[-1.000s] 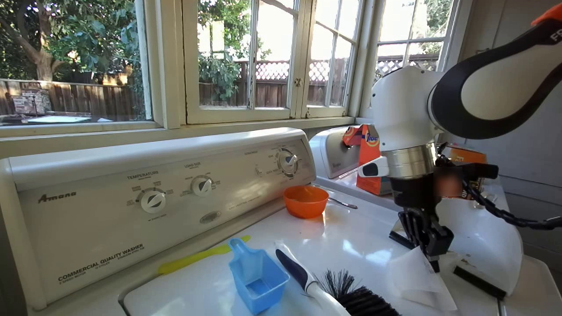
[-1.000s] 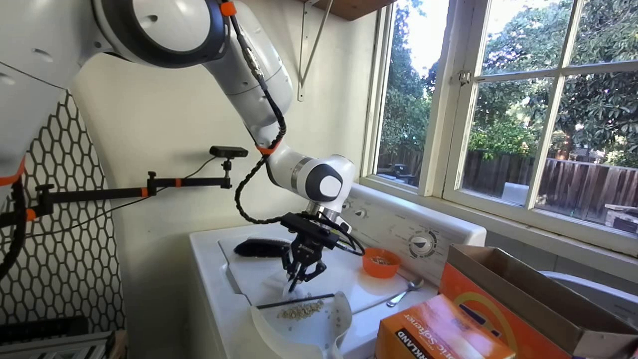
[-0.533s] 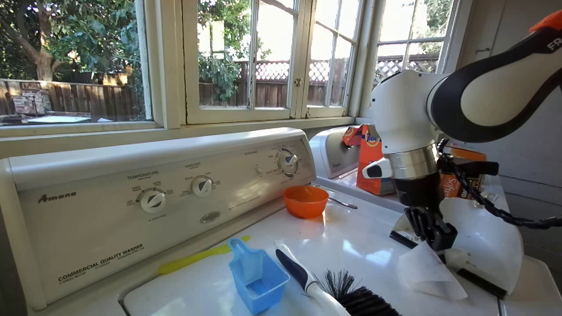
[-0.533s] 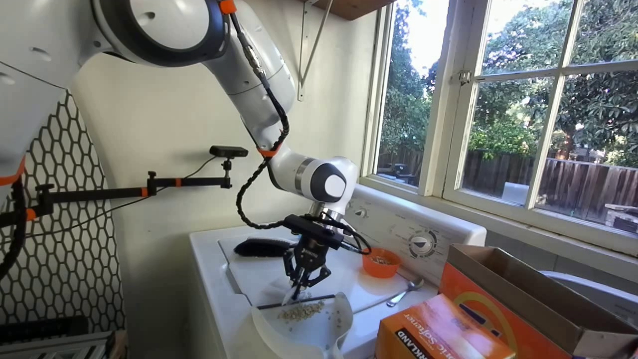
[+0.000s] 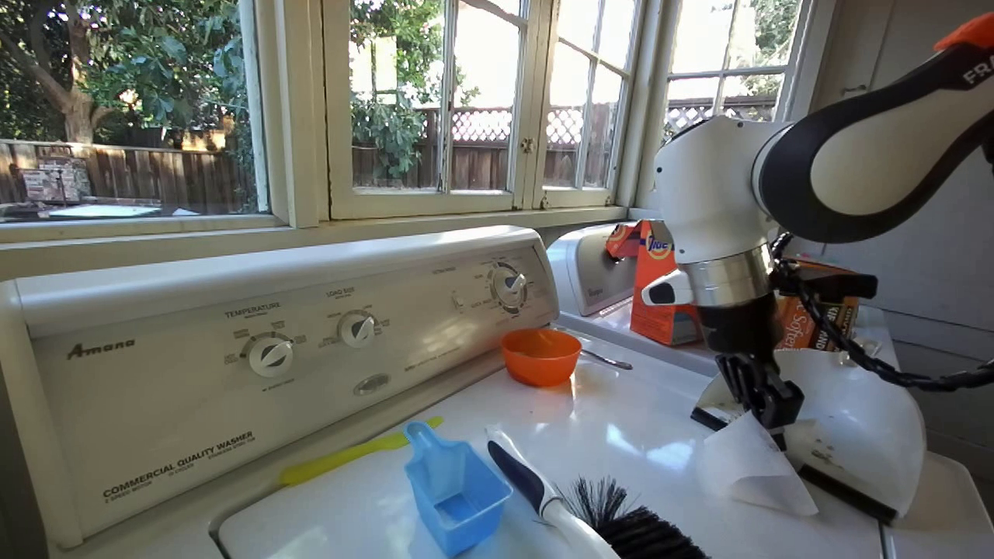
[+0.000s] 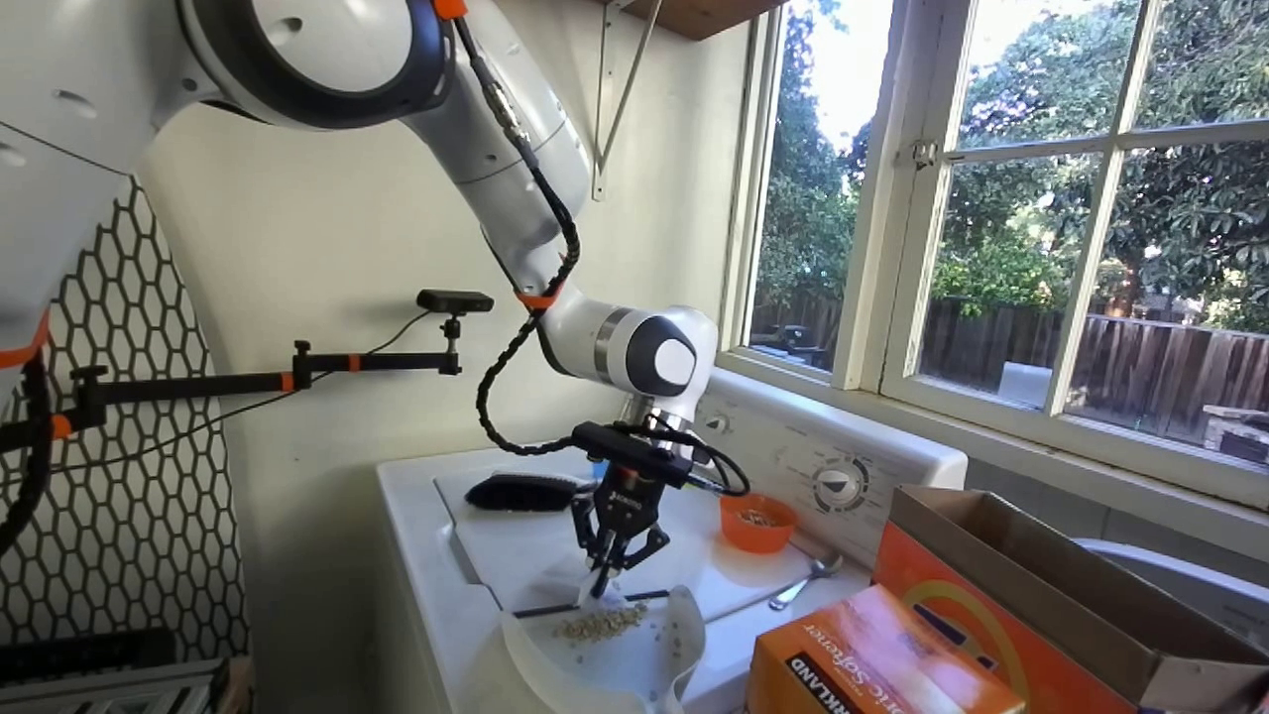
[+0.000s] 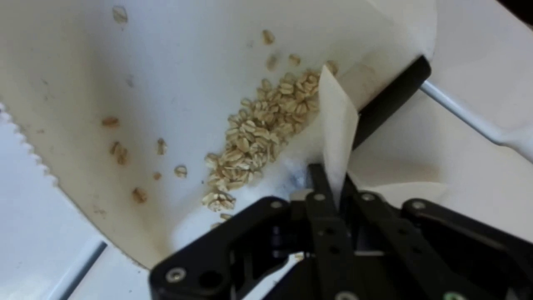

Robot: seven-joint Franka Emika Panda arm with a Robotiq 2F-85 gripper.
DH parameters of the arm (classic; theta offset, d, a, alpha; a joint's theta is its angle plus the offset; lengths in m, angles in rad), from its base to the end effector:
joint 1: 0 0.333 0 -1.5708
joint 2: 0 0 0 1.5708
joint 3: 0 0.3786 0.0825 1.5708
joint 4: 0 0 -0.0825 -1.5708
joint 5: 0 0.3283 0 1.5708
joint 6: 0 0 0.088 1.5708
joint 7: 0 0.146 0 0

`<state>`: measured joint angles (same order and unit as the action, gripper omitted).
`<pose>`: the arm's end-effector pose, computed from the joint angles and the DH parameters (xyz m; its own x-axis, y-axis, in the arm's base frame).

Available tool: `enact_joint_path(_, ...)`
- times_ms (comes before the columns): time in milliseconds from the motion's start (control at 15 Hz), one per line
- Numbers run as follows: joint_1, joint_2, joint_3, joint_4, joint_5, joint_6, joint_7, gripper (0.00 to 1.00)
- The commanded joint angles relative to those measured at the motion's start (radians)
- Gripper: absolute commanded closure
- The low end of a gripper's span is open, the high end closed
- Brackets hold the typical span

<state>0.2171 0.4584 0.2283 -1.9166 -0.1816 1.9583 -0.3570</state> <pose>0.5091 0.2130 0.2929 0.5566 0.7409 -0.3757 0.7668 -0.6322 -0.1108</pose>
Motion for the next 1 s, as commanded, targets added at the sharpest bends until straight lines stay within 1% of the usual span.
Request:
enact_joint_path(0, 0.011, -0.022, -0.010, 0.005, -0.027, -0.046, 0.029, 0.97)
enact_joint_path(133, 0.010, -0.040, -0.015, 0.004, -0.036, -0.049, 0.041, 0.97)
enact_joint_path(467, 0.000, -0.061, -0.001, 0.032, -0.004, -0.012, 0.021, 0.97)
enact_joint_path(733, 0.008, -0.017, 0.005, 0.073, 0.008, 0.020, 0.035, 0.97)
enact_joint_path(933, 0.012, 0.025, 0.016, 0.094, 0.033, 0.067, 0.034, 0.97)
